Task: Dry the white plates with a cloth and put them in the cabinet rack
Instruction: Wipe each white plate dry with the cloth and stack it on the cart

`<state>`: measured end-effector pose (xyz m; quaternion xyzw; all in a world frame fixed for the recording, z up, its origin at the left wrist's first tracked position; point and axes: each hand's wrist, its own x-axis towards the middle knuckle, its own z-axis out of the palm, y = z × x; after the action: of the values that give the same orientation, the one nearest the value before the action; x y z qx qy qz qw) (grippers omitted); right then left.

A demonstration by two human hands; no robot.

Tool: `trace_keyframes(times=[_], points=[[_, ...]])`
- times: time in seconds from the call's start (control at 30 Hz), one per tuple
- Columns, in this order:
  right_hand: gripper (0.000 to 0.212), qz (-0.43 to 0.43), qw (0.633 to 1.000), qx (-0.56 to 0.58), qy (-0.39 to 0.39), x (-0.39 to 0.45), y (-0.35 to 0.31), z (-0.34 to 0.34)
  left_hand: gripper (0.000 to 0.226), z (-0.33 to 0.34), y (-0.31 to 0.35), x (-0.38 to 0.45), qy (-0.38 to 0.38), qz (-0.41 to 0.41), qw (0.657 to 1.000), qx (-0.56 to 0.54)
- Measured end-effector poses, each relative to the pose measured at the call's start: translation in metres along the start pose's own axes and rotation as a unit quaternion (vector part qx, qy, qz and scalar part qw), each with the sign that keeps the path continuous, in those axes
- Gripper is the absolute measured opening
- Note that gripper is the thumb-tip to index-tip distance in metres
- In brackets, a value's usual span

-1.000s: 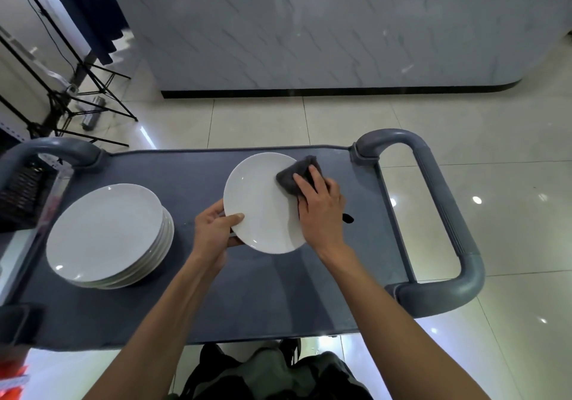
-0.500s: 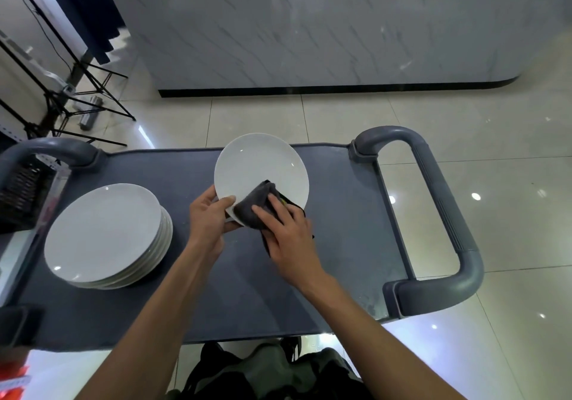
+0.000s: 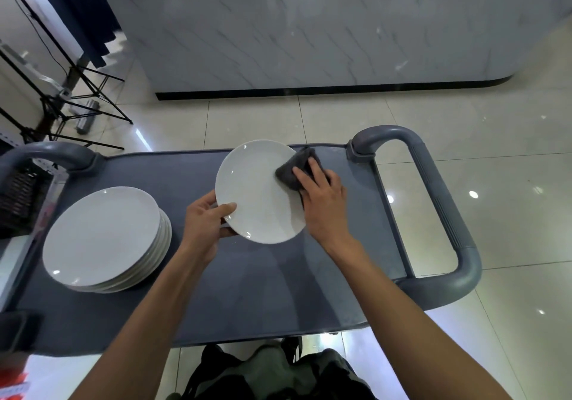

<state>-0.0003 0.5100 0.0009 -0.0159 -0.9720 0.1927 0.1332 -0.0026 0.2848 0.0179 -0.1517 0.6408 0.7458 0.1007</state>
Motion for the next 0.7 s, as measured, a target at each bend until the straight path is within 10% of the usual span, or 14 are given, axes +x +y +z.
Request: trace_keyframes(times=[0.7], points=[[0.047,-0.167,0.982,0.083,-0.038,-0.026,-0.067,0.007,0.035,0.005,-0.01,-0.014,-0.043,-0.003,0.999,-0.004]])
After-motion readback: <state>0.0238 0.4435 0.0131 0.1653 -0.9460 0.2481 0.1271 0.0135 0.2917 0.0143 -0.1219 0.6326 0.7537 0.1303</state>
